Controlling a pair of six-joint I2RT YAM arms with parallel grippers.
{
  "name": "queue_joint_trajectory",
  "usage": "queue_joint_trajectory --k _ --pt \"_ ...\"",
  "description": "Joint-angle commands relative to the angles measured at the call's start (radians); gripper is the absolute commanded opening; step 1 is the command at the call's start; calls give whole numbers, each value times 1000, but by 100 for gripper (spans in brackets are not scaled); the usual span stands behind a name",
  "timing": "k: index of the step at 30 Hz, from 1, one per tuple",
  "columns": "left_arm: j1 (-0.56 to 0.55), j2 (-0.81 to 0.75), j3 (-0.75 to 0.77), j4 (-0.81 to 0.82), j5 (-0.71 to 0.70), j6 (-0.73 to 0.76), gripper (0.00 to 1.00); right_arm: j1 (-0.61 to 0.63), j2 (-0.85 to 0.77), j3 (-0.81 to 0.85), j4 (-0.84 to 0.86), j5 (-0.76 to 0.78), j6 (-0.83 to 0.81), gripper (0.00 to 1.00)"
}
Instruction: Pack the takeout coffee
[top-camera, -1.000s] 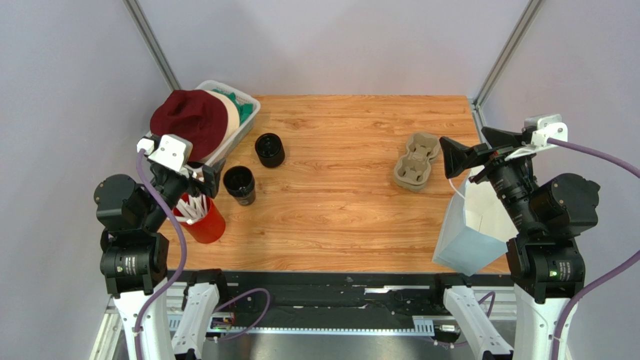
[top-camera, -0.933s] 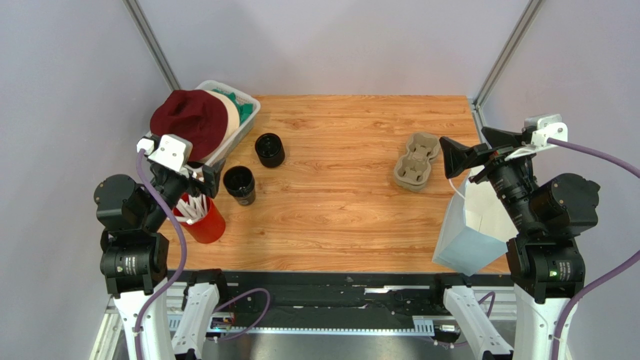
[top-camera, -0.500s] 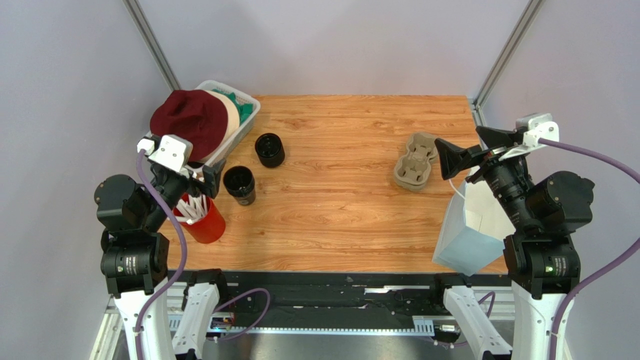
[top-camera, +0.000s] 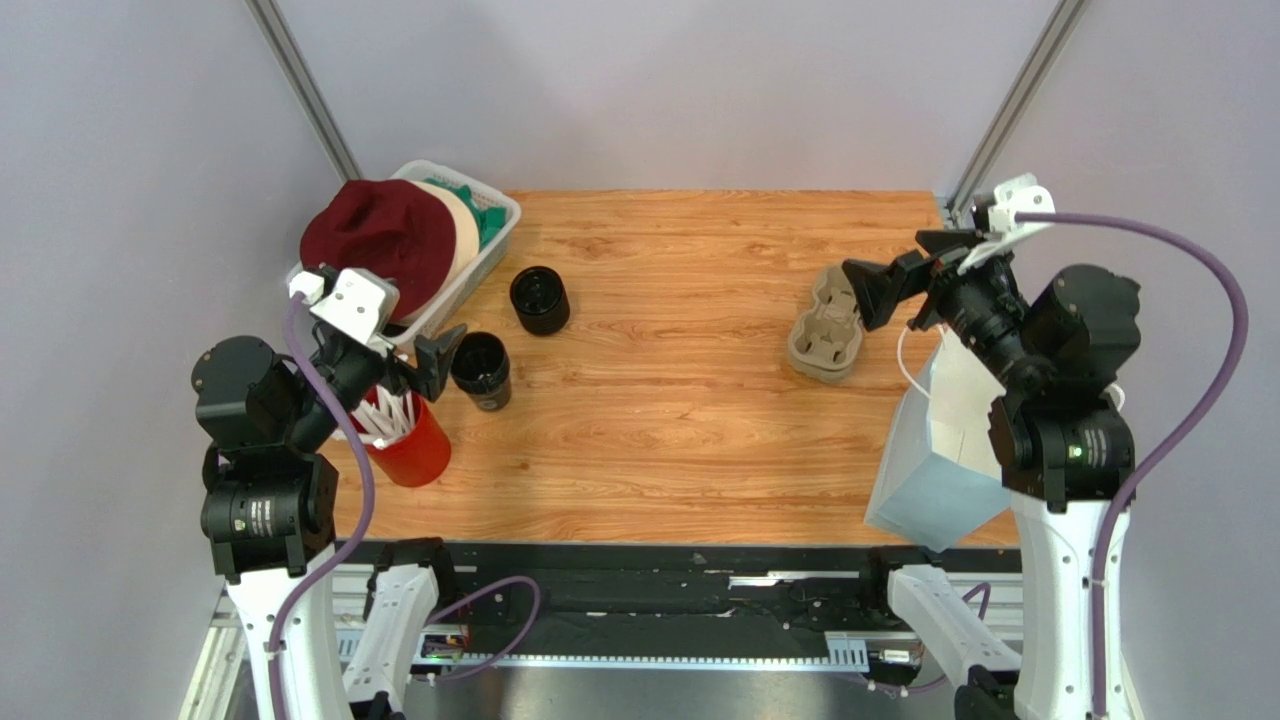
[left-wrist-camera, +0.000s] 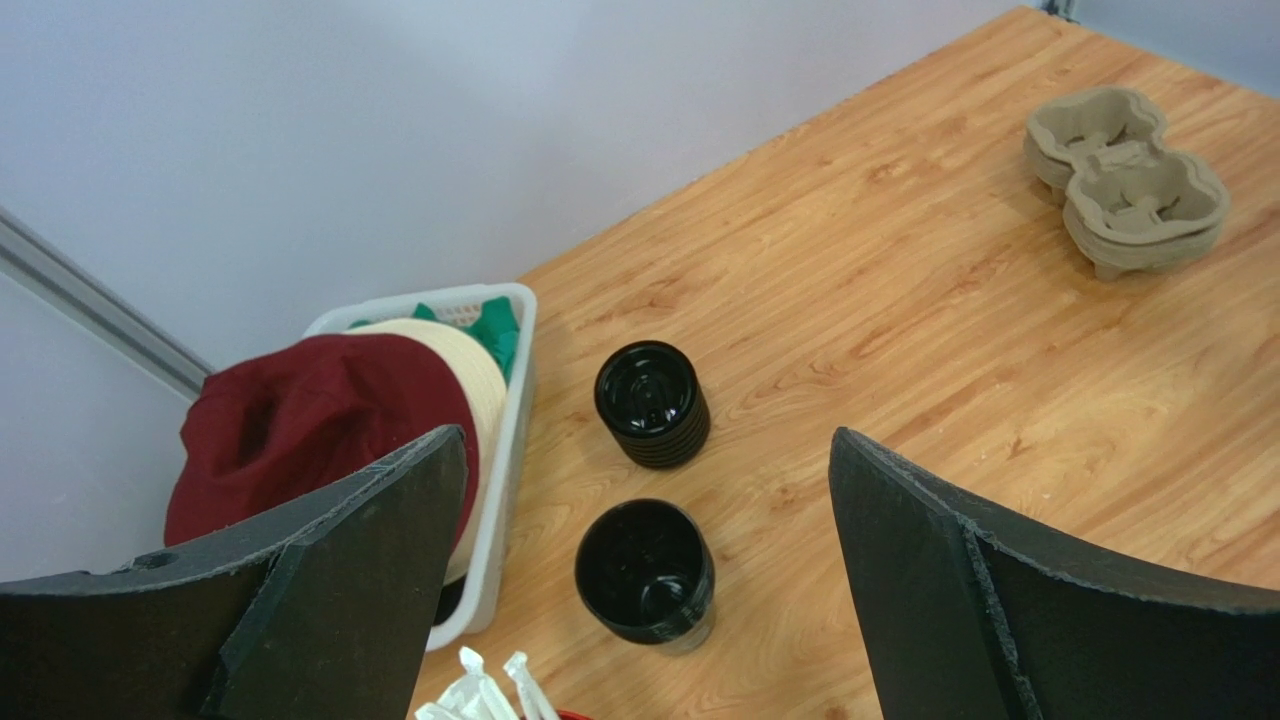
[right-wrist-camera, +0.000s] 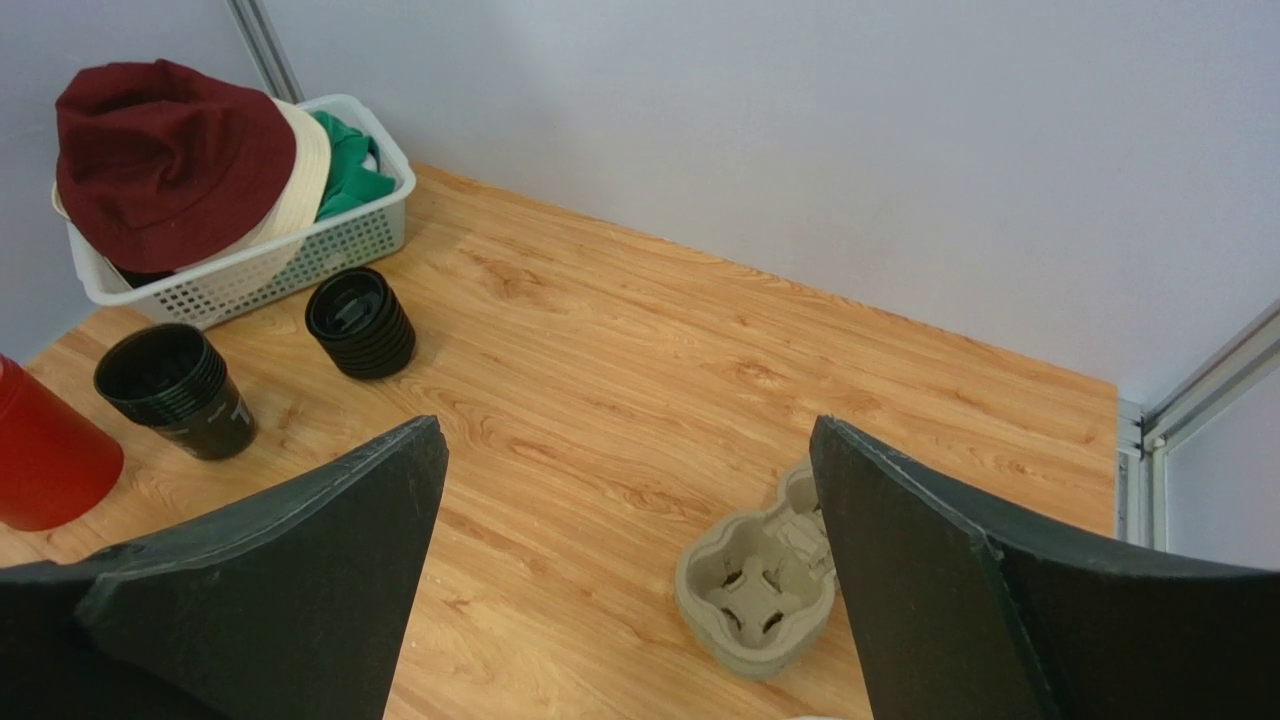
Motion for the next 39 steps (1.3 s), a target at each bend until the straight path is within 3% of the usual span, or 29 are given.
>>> queue_joint_trajectory --k 1,6,12,16,27,39 --pt "8 28 50 -36 70 84 99 16 92 145 -64 -29 -38 98" --pt "7 25 30 -99 87 172 99 100 238 267 -232 -32 -130 98" --pt "7 -15 -25 -105 87 146 99 371 402 370 -398 290 -291 99" --pt "7 -38 -74 -96 100 123 99 465 511 404 -479 465 -342 99" --pt "7 -68 -131 -80 106 108 99 490 738 347 -524 634 -336 93" --pt "7 -81 -157 -70 130 98 99 435 887 257 -516 606 -351 81"
